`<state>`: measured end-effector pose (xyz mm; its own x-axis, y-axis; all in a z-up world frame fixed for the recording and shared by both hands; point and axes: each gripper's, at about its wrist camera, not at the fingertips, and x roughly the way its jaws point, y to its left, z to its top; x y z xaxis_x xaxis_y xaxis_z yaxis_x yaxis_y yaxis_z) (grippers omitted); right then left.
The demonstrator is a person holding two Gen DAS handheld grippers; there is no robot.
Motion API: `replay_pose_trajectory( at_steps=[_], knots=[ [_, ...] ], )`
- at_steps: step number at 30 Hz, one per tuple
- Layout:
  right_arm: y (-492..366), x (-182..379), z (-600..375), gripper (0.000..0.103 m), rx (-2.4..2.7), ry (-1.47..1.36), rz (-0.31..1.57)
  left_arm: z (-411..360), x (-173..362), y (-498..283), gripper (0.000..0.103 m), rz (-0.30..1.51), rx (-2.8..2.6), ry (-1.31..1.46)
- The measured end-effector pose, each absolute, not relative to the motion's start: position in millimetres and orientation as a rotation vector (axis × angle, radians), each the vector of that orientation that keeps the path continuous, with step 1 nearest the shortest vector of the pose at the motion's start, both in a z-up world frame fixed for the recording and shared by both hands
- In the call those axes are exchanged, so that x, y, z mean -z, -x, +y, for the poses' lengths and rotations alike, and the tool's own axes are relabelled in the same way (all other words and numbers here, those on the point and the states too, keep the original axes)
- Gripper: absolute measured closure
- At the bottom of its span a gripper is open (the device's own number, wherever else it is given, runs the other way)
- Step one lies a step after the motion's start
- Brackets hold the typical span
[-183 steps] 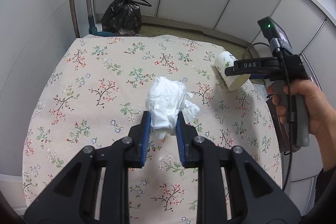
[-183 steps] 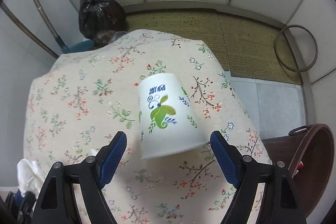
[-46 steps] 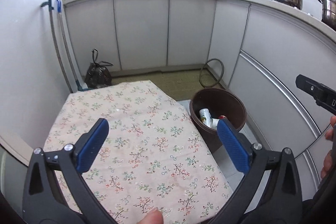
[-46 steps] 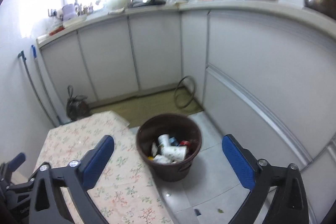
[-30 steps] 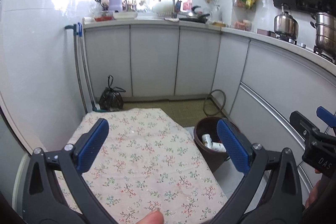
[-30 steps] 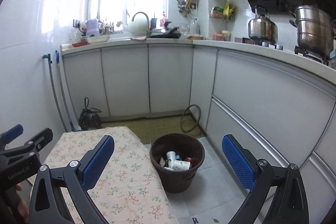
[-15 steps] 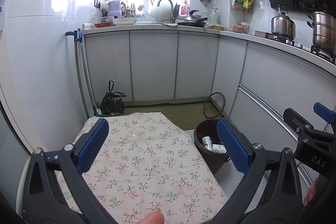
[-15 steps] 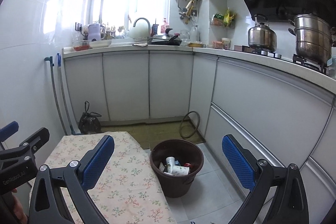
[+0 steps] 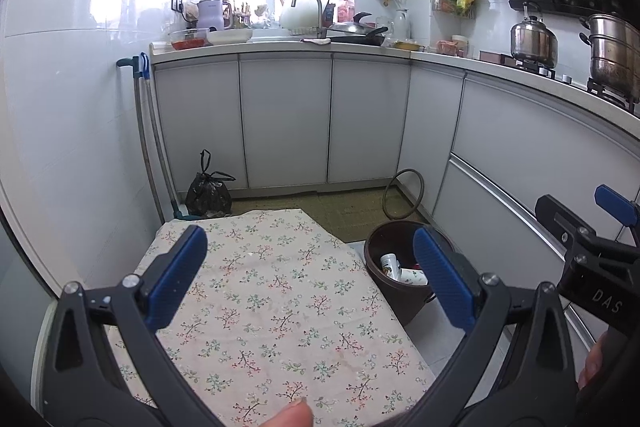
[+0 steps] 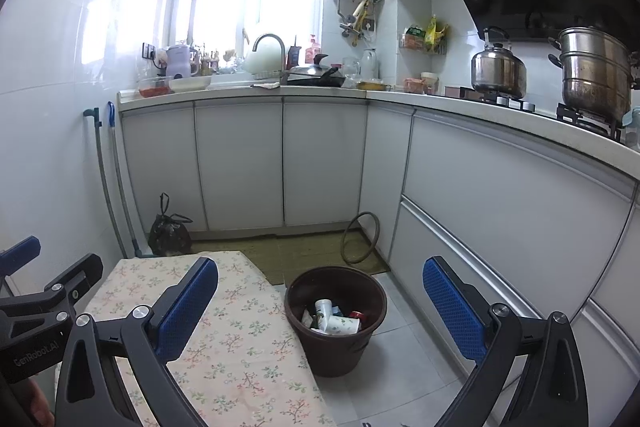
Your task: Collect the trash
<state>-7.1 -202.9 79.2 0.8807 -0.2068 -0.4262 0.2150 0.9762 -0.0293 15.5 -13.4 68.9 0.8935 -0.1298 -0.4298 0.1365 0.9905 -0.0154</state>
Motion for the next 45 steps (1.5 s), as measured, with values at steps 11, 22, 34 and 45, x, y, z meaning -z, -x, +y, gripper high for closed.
replay_pose_trajectory(
  at_steps=[11, 22, 34, 45],
  knots=[
    [7.8, -82.8, -205.6, 0.000, 0.221, -0.026, 0.431, -15.8, -69.7, -13.0, 0.000, 0.442, 0.154, -0.015],
    [7.8, -83.5, -204.5, 0.000, 0.227, -0.029, 0.433, -17.4, -70.3, -12.8, 0.000, 0.439, 0.158, -0.013],
    [7.5, -82.9, -205.1, 0.000, 0.225, -0.028, 0.433, -20.5, -70.0, -13.0, 0.000, 0.441, 0.167, -0.015],
    [8.2, -84.4, -203.6, 0.000, 0.235, -0.027, 0.436, -22.3, -67.5, -16.5, 0.000, 0.462, 0.187, -0.021]
  ],
)
